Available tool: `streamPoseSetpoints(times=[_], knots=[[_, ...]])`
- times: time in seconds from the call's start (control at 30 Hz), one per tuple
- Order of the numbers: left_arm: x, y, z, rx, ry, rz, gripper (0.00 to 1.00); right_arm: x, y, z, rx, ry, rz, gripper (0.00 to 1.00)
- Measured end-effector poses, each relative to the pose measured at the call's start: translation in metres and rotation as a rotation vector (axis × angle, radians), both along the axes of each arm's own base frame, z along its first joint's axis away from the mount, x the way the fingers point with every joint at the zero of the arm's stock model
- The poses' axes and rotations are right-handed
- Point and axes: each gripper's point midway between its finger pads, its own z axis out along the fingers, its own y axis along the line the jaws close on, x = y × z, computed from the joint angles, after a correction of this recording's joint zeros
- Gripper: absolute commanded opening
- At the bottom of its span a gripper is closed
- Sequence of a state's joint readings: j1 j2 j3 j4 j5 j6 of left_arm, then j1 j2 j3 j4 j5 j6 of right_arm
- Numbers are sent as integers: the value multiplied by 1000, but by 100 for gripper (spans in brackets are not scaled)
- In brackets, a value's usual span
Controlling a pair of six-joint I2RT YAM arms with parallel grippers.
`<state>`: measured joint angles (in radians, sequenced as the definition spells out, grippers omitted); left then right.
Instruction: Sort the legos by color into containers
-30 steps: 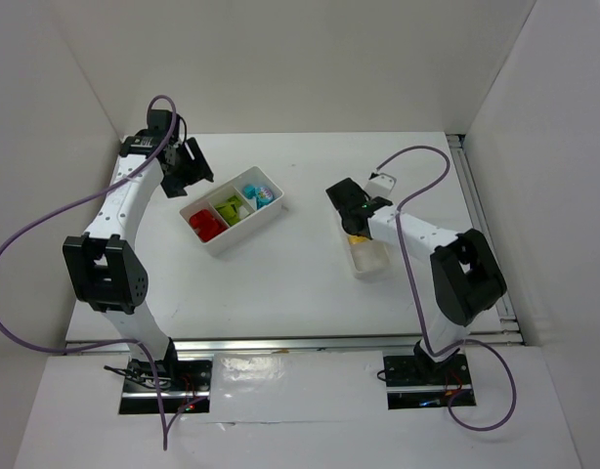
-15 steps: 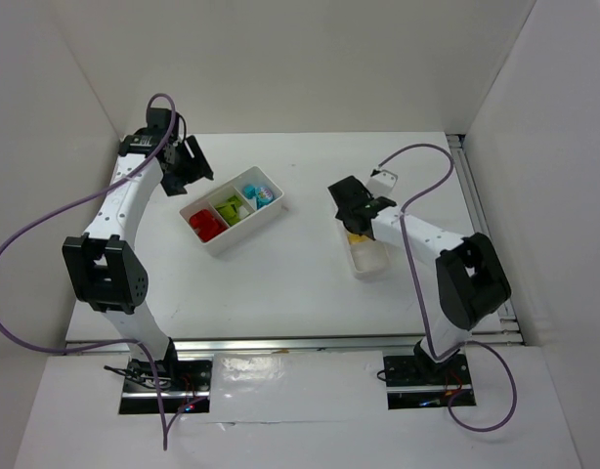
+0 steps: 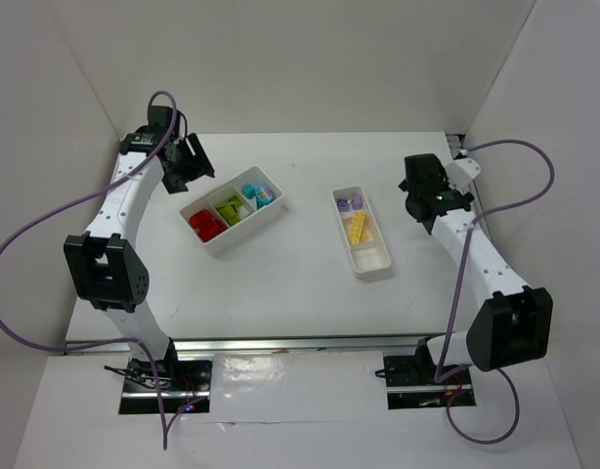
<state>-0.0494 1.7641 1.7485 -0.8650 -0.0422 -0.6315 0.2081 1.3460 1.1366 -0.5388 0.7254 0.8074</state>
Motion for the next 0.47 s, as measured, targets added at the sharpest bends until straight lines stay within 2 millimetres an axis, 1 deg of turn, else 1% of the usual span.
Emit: streamPoseSetpoints(times=[0.03,0.13,0.27,0.33,0.47], knots=[[0,0,0,0,0,0,82,-3,-12,-2,0,17,-23,100],[0,0,-1,0,2,0,82,-12,-37,-12,24,68,-70,100],[0,0,-1,0,2,0,82,-22,-62,-20,64,108,-120,100],[0,0,-1,0,2,-1,82,-24,-65,-22,74,122,-115,100],[0,0,-1,0,2,-1,82,-23,-59,-23,88,130,-78,100]])
